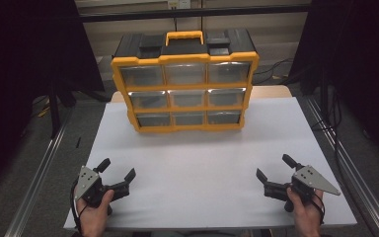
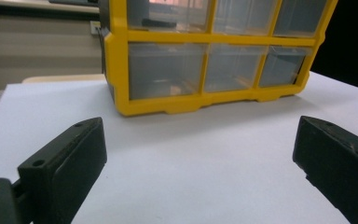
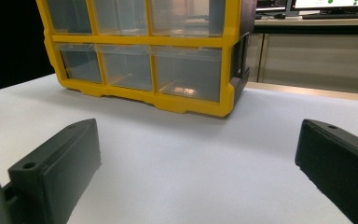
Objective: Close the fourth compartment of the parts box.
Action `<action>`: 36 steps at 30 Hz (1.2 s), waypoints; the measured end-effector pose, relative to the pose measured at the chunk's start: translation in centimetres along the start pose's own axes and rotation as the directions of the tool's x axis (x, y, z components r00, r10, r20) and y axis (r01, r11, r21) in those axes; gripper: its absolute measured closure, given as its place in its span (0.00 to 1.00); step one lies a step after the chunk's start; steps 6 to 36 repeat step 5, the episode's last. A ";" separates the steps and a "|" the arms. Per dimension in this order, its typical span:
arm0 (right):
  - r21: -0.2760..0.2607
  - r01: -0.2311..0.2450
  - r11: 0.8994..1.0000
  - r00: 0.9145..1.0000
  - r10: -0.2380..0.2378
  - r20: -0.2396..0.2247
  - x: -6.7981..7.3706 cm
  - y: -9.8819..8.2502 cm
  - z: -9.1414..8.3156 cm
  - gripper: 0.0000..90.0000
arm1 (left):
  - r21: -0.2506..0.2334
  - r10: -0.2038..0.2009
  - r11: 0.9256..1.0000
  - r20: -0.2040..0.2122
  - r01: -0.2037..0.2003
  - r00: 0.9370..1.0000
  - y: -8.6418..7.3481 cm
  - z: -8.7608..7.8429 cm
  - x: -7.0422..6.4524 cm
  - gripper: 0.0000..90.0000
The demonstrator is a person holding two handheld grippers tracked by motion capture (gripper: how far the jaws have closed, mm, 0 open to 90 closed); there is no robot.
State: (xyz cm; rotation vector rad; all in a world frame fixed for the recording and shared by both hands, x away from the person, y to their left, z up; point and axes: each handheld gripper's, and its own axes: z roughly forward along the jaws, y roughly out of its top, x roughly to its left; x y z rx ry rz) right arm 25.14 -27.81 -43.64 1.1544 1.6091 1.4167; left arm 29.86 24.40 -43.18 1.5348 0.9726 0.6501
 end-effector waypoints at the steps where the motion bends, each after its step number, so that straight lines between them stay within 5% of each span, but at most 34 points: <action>1: 0.001 0.000 1.000 1.000 0.000 -0.002 0.0 0.0 0.0 0.00 | 0.007 0.010 1.000 -0.002 -0.010 1.000 0.0 0.0 0.0 0.03; 36: 0.002 0.006 1.000 1.000 -0.006 0.000 0.0 0.0 0.0 0.00 | 0.023 0.005 1.000 0.009 -0.005 1.000 0.0 0.4 0.1 0.03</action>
